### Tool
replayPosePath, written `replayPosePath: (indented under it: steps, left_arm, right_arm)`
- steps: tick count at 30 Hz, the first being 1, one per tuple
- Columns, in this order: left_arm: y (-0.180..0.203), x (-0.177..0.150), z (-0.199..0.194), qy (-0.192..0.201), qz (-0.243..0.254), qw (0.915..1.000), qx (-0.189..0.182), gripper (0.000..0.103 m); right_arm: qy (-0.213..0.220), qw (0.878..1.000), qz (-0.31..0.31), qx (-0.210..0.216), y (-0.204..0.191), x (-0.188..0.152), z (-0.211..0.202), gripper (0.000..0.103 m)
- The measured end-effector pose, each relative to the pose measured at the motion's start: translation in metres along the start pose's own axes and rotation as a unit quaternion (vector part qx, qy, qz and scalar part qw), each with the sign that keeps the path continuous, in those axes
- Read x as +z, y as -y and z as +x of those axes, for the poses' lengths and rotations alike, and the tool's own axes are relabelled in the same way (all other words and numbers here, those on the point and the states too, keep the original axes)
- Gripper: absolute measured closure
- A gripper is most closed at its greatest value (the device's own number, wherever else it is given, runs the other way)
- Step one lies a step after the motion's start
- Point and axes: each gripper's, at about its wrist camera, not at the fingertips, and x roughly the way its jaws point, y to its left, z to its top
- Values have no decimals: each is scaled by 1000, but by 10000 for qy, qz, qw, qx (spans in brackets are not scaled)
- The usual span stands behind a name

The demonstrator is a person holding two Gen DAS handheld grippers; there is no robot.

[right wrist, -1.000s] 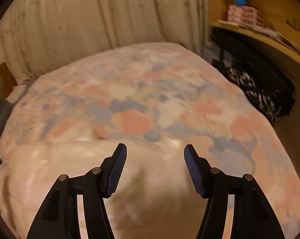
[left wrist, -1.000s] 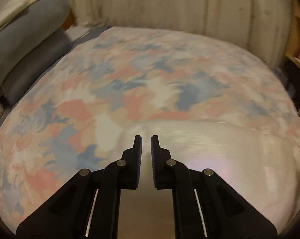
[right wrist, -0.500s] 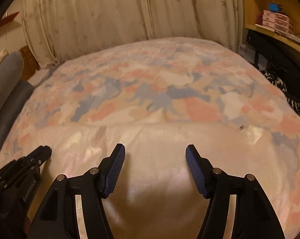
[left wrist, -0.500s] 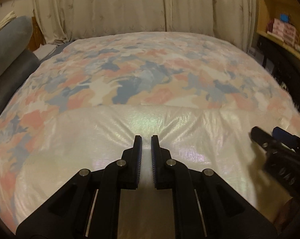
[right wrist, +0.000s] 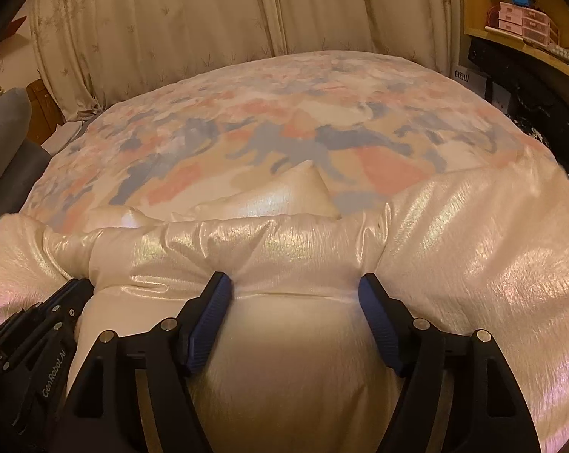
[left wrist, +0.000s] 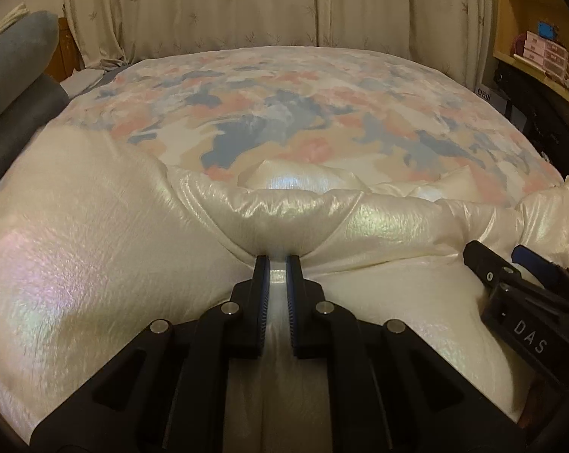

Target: Fold large clothes

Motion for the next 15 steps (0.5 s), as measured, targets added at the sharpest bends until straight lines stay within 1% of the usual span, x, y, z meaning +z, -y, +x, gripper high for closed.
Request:
replayPosePath:
  steps: [3,8,15]
  left_arm:
    - [-5,-3,6,7,-96,9999,-113,96]
    - [-8,-8,12,66,-160,9997,-155,96]
    - [-7,-11,17,69,-171,9997,-129,96]
  right_arm:
    - [69,10000,-6,2,-1,-4,7,31]
    - [169,9998,-45,-41,-4,-9,13,30]
    - [188,9998,-65,-20,-4,-10,21,29]
